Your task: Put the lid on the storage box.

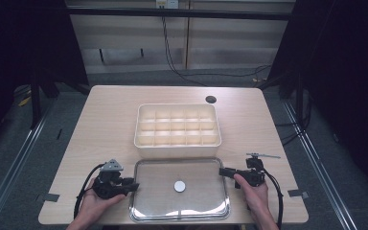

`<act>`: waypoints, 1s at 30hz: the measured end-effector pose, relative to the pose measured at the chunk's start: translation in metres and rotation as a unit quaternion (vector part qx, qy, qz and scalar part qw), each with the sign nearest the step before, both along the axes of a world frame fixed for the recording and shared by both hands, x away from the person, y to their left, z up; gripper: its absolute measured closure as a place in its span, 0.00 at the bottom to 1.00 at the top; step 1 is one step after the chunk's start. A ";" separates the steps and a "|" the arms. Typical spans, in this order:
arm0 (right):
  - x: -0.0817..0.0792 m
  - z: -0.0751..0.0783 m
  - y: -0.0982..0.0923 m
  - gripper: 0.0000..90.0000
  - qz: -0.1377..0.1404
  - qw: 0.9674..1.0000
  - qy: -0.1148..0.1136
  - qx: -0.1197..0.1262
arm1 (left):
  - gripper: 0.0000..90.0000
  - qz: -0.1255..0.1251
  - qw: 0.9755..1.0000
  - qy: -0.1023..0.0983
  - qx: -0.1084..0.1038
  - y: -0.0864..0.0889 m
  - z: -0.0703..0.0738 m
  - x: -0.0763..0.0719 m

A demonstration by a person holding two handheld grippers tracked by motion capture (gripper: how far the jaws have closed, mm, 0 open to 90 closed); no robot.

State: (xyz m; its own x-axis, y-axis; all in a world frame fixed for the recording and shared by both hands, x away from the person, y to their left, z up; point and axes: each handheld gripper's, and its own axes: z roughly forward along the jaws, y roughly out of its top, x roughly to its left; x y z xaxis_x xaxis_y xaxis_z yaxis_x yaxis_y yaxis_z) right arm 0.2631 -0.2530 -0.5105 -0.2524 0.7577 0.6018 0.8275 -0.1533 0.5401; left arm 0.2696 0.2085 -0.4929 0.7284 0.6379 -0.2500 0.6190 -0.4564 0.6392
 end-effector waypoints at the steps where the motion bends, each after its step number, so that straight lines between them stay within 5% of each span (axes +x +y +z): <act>1: 0.000 0.000 -0.001 0.67 0.000 1.000 0.004 0.006 | 0.72 0.000 1.000 -0.001 0.002 0.000 0.000 0.000; 4: -0.001 -0.005 -0.002 0.72 0.008 0.999 0.023 0.045 | 0.72 0.000 1.000 0.001 0.000 0.000 0.000 0.000; 14: -0.001 -0.002 0.003 0.68 0.031 0.999 0.013 0.025 | 0.73 0.004 1.000 0.002 -0.006 0.000 -0.001 0.000; 23: 0.001 0.002 0.008 0.68 0.071 0.996 -0.013 0.053 | 0.73 0.006 1.000 0.004 -0.011 0.001 -0.001 0.000; 28: 0.002 -0.002 0.011 0.63 0.080 0.996 0.002 0.036 | 0.73 0.008 1.000 0.006 -0.013 0.002 -0.001 0.001; 30: 0.002 -0.001 0.011 0.66 0.080 0.996 -0.001 0.047 | 0.73 0.010 1.000 0.005 -0.013 0.002 -0.002 0.001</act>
State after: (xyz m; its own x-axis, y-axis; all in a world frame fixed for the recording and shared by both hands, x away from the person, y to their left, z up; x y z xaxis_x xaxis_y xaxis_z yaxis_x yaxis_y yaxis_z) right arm 0.2656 -0.2418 -0.5116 -0.3675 0.6476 0.6674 0.8439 -0.0694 0.5320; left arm 0.2710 0.2109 -0.4946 0.7127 0.6454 -0.2749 0.6348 -0.4265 0.6443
